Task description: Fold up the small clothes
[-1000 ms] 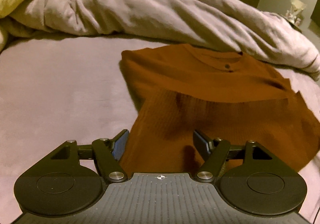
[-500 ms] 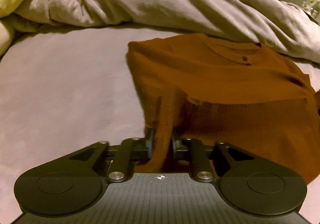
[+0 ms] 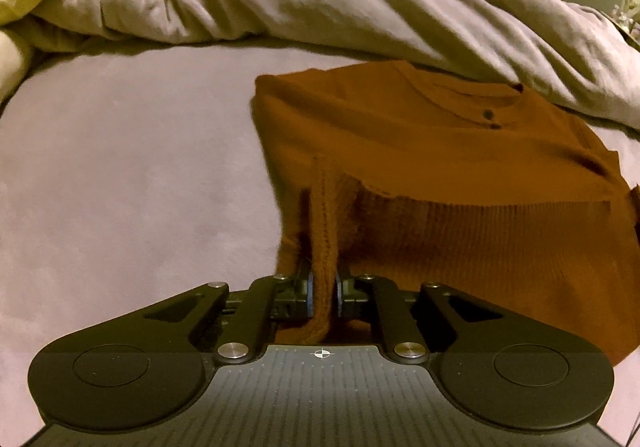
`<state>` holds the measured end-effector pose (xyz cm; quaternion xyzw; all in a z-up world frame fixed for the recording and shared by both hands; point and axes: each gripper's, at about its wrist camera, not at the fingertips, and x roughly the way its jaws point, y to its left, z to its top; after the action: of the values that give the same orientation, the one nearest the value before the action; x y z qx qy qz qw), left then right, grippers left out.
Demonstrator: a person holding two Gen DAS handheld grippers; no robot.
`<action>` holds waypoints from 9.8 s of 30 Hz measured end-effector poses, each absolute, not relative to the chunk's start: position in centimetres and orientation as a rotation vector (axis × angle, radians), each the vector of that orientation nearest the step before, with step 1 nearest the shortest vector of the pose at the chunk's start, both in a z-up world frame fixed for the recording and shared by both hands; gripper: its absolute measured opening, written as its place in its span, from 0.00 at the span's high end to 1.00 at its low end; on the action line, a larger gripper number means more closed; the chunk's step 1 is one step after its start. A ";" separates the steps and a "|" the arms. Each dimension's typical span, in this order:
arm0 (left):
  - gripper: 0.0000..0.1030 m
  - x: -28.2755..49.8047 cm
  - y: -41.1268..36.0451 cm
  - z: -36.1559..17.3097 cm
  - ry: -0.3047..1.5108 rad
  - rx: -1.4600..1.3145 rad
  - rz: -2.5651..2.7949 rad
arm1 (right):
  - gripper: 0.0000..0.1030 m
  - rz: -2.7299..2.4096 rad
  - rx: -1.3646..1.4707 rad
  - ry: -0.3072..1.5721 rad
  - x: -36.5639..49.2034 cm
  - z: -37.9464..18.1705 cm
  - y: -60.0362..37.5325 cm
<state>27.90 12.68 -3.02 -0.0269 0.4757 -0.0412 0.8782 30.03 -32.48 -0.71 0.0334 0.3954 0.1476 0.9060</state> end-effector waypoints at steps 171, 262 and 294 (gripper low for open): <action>0.66 31.7 16.8 -6.0 0.895 -0.408 -0.081 | 0.50 -0.016 -0.112 0.680 22.6 -1.9 -26.2; 0.16 20.6 2.0 -0.9 0.787 -0.124 -0.255 | 0.39 -0.026 0.000 0.657 23.7 1.7 -28.0; 0.09 21.0 0.0 -2.7 0.821 -0.059 -0.194 | 0.90 0.337 -0.101 0.633 35.7 3.1 -18.0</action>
<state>21.04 -0.02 -2.72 -0.0284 0.3986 -0.0944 0.9118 35.72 -18.05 3.10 -0.0496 0.3097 0.1646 0.9352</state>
